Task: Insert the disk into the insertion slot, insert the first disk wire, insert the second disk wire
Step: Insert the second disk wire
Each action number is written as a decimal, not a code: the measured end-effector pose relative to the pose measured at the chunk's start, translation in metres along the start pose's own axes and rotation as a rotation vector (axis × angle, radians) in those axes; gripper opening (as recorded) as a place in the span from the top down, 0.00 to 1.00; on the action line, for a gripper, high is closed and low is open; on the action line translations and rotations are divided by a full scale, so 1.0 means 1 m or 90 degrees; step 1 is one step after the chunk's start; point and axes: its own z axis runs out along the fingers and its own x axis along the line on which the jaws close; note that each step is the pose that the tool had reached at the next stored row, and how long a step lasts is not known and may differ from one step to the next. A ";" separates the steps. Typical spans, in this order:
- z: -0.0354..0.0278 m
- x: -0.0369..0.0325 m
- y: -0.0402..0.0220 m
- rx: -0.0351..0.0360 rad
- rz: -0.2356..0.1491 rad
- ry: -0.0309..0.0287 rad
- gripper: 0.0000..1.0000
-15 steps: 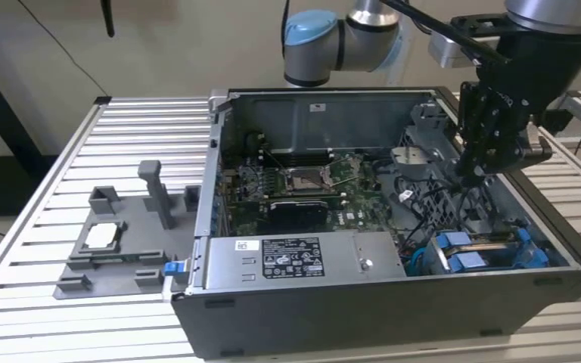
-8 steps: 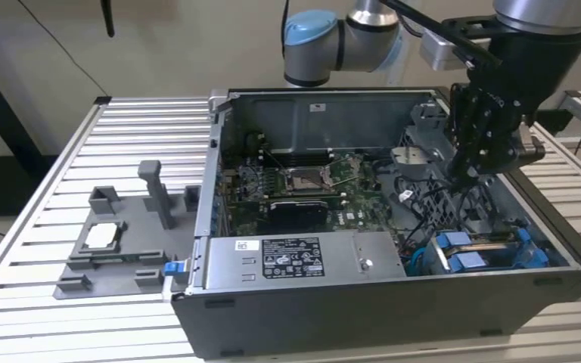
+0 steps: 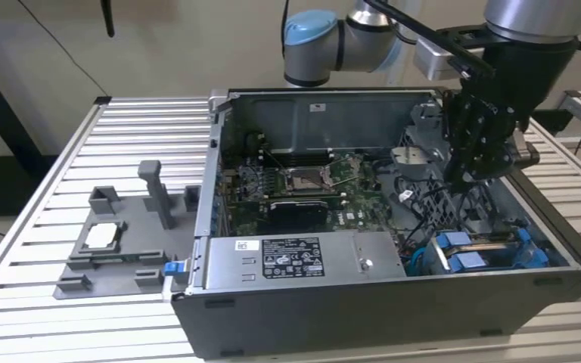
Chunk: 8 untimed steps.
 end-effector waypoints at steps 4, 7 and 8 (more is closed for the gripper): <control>0.0015 -0.0001 0.0030 0.0109 -0.007 0.0069 0.73; 0.0031 -0.0008 0.0091 0.0220 -0.008 0.0103 0.73; 0.0035 -0.0012 0.0115 0.0246 -0.008 0.0112 0.73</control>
